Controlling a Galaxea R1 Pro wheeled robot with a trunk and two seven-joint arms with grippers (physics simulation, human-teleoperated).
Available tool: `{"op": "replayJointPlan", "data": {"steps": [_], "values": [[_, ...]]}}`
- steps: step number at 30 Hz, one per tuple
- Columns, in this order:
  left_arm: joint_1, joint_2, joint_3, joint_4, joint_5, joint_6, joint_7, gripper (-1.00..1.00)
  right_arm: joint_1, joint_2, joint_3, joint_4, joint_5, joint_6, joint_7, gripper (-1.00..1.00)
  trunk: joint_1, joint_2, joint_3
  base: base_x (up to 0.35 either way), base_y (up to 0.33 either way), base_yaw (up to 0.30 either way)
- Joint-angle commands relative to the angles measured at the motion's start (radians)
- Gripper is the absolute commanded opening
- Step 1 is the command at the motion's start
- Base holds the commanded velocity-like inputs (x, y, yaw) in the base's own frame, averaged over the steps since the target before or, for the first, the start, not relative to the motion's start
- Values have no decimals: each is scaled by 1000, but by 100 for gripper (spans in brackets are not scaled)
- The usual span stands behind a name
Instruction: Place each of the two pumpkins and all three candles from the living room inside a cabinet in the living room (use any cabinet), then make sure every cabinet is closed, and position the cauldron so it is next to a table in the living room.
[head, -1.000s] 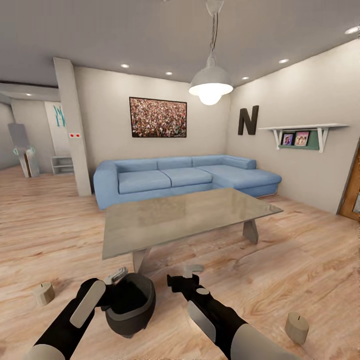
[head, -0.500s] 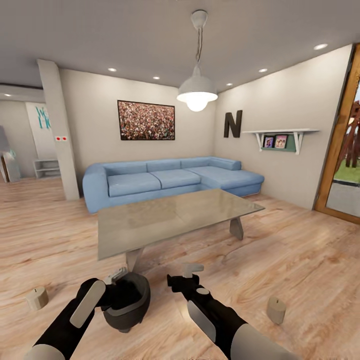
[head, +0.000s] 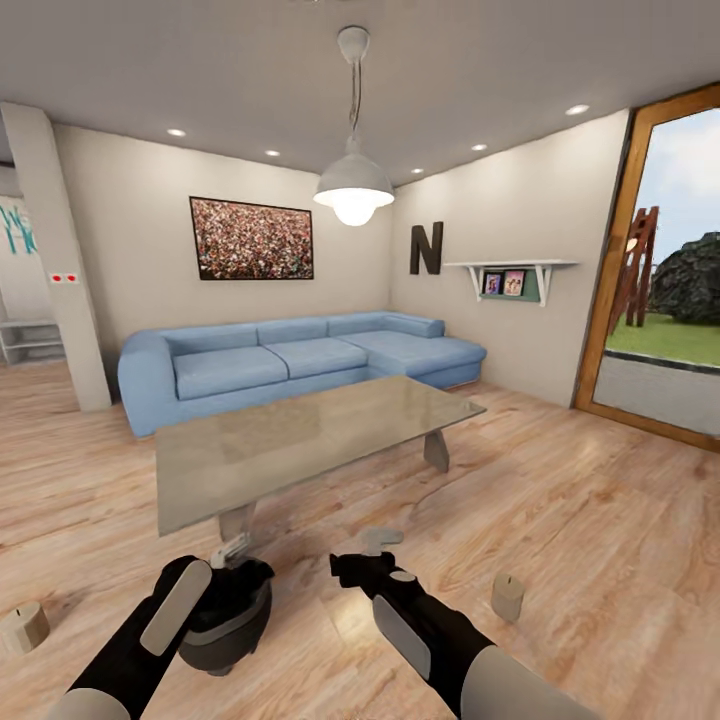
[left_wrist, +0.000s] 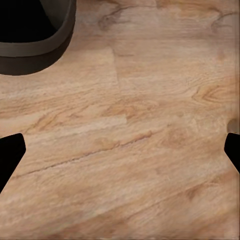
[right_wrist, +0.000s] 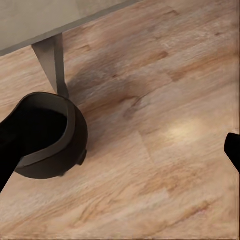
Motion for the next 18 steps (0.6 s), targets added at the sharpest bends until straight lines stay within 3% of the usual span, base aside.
{"op": "replayJointPlan", "data": {"steps": [1,4,7,10,18], "values": [[0,1,-3,-2,10,5,10,100,0,0,4,-6,-6,12,-7,100,-4,7,2,-214,15,-272],[0,0,-3,-2,10,15,10,100,3,0,3,-11,-25,24,-9,100,-16,28,11,-282,62,-280],[0,-1,-5,-7,10,18,10,100,5,0,3,-8,-119,21,-7,100,-27,49,18,-319,88,-249],[0,-1,-6,-8,10,18,10,100,11,0,4,-4,-168,19,-7,100,-39,70,25,-327,94,-221],[0,-1,-7,-9,10,18,10,100,31,0,5,14,-191,15,-9,100,-70,126,41,-329,95,-212]]}}
